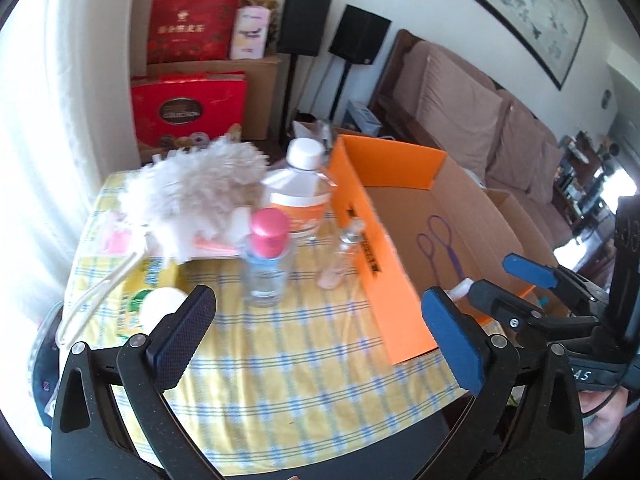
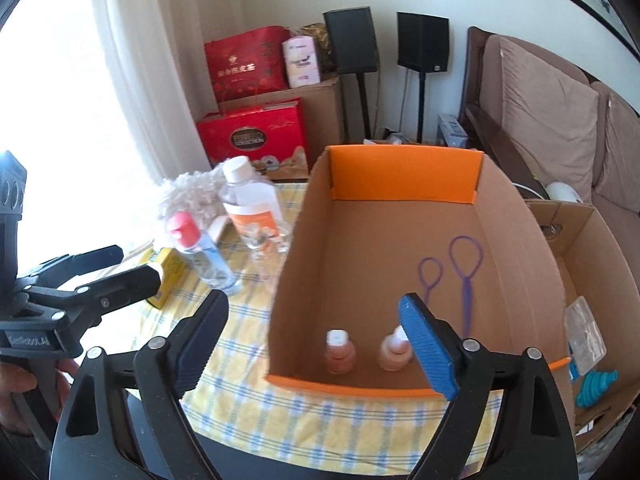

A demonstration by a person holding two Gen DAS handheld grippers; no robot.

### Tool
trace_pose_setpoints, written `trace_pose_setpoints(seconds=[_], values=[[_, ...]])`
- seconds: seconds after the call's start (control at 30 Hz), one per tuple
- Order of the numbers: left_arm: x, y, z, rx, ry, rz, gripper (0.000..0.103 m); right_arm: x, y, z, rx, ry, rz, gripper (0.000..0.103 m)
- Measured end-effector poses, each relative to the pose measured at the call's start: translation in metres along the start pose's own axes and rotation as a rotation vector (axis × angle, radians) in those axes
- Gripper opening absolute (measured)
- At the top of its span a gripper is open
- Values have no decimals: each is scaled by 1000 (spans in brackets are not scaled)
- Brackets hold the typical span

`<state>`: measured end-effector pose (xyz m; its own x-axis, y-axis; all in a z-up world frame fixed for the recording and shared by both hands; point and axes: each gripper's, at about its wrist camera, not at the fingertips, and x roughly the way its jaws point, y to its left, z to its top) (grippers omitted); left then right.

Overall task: Organize objects
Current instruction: 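Move both grippers back toward the white duster on the table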

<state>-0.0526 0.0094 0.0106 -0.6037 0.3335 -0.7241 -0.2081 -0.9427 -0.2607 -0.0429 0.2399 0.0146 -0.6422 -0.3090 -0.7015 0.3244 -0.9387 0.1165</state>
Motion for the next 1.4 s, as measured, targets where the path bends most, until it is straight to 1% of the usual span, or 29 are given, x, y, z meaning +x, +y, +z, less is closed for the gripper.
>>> trace_pose_setpoints(seconds=[0.1,0.17,0.33,0.5,0.7,0.9,1.03,1.17,1.4], values=[[-6,16,-1,-15,-11,15,103,4,12,1,-11,4,19,99],[-12,27,-3,-24,-20,34,103,5,20,1,-24,0,22,101],[-22,53,-7,-40,-37,87,103,11,39,2,-57,2,36,101],[-26,84,-13,-68,-34,145,103,17,56,2,-86,3,47,101],[-25,116,-17,-99,-28,179,103,24,69,2,-96,7,68,101],[-21,139,-15,-110,-23,198,103,31,75,4,-100,8,77,101],[-10,150,-10,-93,-3,212,103,34,80,4,-102,7,82,101],[9,158,-6,-65,46,212,103,37,83,4,-102,7,91,101],[39,157,-5,-1,120,206,103,49,84,4,-103,27,91,101]])
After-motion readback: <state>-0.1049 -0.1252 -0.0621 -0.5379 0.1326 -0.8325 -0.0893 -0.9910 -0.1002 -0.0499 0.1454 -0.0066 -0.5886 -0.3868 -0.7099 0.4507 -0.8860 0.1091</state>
